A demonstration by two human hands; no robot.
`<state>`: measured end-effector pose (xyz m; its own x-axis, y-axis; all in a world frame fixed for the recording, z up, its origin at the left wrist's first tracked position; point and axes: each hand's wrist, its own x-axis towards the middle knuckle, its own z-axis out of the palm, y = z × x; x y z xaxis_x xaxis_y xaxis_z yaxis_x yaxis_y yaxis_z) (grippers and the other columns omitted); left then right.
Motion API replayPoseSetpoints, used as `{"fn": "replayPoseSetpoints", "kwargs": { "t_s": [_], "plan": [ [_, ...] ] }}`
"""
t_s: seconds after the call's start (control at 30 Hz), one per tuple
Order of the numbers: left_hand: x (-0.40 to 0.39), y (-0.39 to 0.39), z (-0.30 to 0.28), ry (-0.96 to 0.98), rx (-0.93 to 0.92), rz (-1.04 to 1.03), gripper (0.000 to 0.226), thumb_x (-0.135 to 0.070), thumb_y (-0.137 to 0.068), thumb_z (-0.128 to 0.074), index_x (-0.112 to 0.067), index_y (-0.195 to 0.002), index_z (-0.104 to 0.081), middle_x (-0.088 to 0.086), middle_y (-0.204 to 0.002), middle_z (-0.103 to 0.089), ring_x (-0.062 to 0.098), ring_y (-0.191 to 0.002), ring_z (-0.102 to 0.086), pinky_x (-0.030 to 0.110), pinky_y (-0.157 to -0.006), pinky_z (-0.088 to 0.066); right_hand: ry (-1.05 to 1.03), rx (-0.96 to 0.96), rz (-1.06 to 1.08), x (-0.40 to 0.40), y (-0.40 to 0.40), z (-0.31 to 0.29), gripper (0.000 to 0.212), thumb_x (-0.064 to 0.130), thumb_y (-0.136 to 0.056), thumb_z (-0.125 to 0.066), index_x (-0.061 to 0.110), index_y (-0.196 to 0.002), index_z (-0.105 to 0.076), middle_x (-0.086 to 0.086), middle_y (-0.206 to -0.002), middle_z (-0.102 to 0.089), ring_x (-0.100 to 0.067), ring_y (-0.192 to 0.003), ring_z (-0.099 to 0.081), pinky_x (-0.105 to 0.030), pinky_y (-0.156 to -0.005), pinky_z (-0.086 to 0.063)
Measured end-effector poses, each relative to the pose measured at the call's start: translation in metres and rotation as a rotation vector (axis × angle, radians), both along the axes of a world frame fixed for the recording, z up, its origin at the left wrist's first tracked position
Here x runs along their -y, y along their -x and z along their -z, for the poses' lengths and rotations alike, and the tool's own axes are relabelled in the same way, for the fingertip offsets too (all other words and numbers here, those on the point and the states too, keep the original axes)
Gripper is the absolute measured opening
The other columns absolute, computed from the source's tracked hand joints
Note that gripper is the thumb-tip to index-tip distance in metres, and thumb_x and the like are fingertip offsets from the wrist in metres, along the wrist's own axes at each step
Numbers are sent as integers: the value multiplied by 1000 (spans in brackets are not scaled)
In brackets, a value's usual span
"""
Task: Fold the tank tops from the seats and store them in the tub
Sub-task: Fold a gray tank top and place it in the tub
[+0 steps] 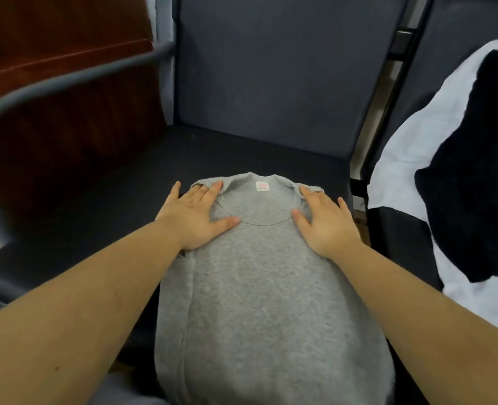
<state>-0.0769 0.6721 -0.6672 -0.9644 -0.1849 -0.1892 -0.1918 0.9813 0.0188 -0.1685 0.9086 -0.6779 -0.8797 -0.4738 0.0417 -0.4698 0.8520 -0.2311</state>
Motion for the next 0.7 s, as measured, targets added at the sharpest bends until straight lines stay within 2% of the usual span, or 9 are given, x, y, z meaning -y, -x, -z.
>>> {"fn": "replayPoseSetpoints", "kwargs": {
  "t_s": [0.23, 0.37, 0.43, 0.47, 0.53, 0.57, 0.6, 0.63, 0.7],
  "plan": [
    [16, 56, 8, 9, -71, 35, 85, -77, -85, -16, -33, -150, 18, 1, -162, 9, 17, -149, 2, 49, -118, 11, 42, -53, -11, 16, 57, 4, 62, 44, -99, -35, 26, -153, -13, -3, -157, -26, -20, -144, -24, -42, -120, -4],
    [23, 80, 12, -13, -95, 66, 84, -78, -83, -17, -38, -149, 19, 2, -156, 32, 19, -149, 3, 48, -118, 11, 61, -81, -31, 22, 78, 8, 68, 44, -99, -36, 27, -154, 0, -2, -162, 0, -22, -141, -31, -41, -121, -6],
    [23, 85, 12, 12, -126, 90, 84, -77, -84, -19, -37, -151, 13, 4, -156, 30, 20, -149, 0, 47, -118, 11, 88, -108, -15, 23, 84, 9, 69, 45, -97, -39, 25, -154, -4, -5, -162, -1, -23, -140, -33, -42, -120, -7],
    [24, 85, 12, 31, -180, 117, 84, -76, -85, -21, -34, -153, 4, 7, -159, 22, 22, -149, -3, 46, -118, 10, 106, -161, -2, 24, 83, 9, 68, 46, -95, -40, 22, -153, -14, -9, -161, -11, -25, -139, -34, -44, -120, -11],
    [22, 81, 11, 66, -418, 235, 75, -69, -86, -33, -20, -142, -37, 17, -156, -21, 28, -142, -27, 44, -119, -8, 166, -365, 1, 26, 80, 10, 61, 46, -86, -45, 12, -136, -47, -17, -138, -47, -33, -122, -49, -48, -106, -33],
    [20, 79, 9, 101, -577, 319, 63, -64, -85, -39, -14, -121, -53, 17, -136, -47, 31, -125, -46, 42, -111, -25, 206, -489, -4, 26, 77, 10, 49, 43, -82, -48, 9, -117, -58, -15, -115, -58, -33, -102, -57, -46, -90, -42],
    [18, 78, 9, 144, -700, 377, 49, -58, -85, -43, -13, -100, -56, 12, -110, -58, 30, -104, -56, 39, -96, -37, 234, -560, -4, 26, 75, 10, 35, 39, -82, -51, 9, -98, -60, -10, -94, -59, -30, -84, -57, -39, -75, -43],
    [16, 75, 7, 139, -673, 385, 39, -55, -88, -44, -16, -87, -52, 2, -91, -55, 25, -89, -56, 35, -82, -39, 242, -513, -4, 25, 73, 9, 24, 35, -85, -53, 11, -86, -55, -4, -81, -55, -27, -74, -54, -34, -66, -38],
    [12, 70, 2, 8, -399, 250, 35, -53, -95, -40, -23, -76, -43, -11, -78, -44, 15, -81, -51, 28, -73, -35, 215, -277, -6, 24, 70, 7, 25, 32, -93, -52, 16, -75, -46, 5, -68, -47, -23, -67, -52, -31, -59, -32]
  ]
}}
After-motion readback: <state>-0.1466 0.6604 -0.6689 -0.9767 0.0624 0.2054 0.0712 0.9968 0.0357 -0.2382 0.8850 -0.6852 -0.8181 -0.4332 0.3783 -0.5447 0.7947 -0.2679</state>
